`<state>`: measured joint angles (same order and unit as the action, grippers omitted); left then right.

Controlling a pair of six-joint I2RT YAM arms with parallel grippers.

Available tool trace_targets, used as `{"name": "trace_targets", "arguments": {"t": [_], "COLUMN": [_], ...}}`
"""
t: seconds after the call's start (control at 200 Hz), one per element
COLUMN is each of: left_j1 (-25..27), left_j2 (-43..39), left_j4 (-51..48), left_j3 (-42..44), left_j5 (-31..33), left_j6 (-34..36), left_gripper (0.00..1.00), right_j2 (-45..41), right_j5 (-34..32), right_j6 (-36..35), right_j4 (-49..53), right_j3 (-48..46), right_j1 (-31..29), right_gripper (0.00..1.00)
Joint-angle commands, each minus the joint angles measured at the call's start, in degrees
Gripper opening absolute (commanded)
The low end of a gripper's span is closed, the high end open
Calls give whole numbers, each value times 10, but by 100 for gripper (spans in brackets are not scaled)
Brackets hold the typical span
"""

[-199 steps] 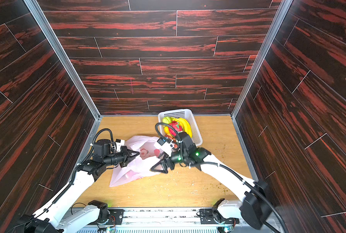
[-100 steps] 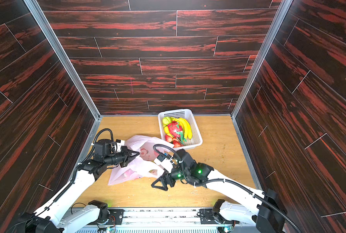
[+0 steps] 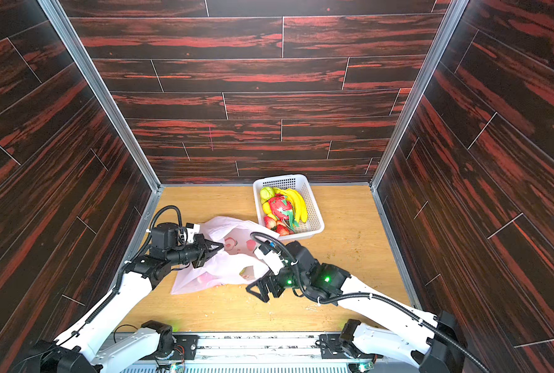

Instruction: Place the fake fruits into the plastic bag and tie a complex knot

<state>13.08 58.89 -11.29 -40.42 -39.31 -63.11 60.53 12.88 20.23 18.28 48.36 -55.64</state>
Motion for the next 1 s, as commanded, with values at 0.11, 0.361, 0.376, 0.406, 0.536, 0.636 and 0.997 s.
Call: {"name": "trace_targets", "arguments": {"t": [0.11, 0.361, 0.376, 0.406, 0.536, 0.636, 0.997], "left_j1": [-2, -2, -2, -2, -4, -7, -16], "left_j2": [-8, -10, -10, -11, -20, -27, -45], "left_j4": [-19, -29, -30, -31, -39, -37, -24], "left_j3": [-18, -23, -24, -24, -23, -18, 1], "left_j5": [-12, -2, -1, 4, 20, 29, 43], "left_j6": [26, 36, 36, 38, 35, 27, 12], "left_gripper": [0, 0, 0, 0, 0, 0, 0], "right_j2": [-11, -27, -24, -16, 42, 104, 352], "right_j5": [-73, -14, -8, 4, 3, -33, -136], "right_j6": [-15, -35, -36, -42, -82, -114, -199], "right_j4": [91, 133, 135, 138, 154, 148, 120], "right_j3": [63, 116, 119, 124, 155, 184, 359], "right_j1": [29, 183, 196, 221, 297, 319, 324], "right_gripper": [99, 99, 99, 99, 98, 99, 98]}}
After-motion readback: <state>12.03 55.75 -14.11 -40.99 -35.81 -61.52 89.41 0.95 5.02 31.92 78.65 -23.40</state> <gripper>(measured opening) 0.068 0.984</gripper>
